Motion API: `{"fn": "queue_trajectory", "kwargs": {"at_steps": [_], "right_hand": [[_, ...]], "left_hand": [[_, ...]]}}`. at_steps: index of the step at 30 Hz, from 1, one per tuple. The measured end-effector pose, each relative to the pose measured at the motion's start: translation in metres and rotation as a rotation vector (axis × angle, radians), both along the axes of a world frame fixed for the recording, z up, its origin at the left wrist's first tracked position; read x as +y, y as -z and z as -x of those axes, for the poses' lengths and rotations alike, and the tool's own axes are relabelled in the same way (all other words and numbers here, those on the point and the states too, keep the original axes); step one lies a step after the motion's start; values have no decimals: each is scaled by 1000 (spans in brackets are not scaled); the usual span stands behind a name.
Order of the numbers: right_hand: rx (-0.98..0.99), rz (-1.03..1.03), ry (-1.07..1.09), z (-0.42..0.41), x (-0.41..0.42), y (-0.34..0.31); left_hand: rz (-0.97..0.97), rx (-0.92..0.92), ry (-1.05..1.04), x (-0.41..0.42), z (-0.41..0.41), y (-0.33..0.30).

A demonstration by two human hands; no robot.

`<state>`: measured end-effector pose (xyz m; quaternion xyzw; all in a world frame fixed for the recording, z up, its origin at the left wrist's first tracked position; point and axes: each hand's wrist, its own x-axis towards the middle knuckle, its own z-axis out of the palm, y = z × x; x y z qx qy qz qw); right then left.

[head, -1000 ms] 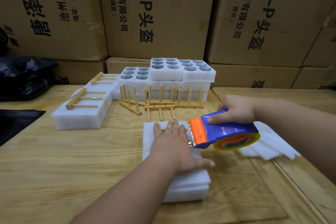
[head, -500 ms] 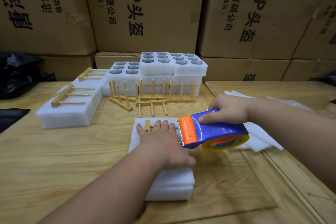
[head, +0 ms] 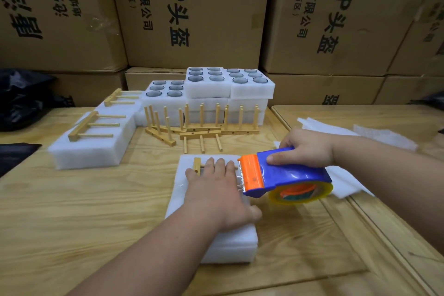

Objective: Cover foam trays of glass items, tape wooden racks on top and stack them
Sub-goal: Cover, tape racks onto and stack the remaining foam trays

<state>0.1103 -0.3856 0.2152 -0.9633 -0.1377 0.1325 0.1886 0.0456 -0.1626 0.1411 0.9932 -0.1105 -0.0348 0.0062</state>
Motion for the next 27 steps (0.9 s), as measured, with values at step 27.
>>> {"fn": "queue_trajectory", "kwargs": {"at_steps": [27], "right_hand": [[100, -86, -2, 4, -25, 23]], "left_hand": [[-26, 46, 35, 1, 0, 3]]}}
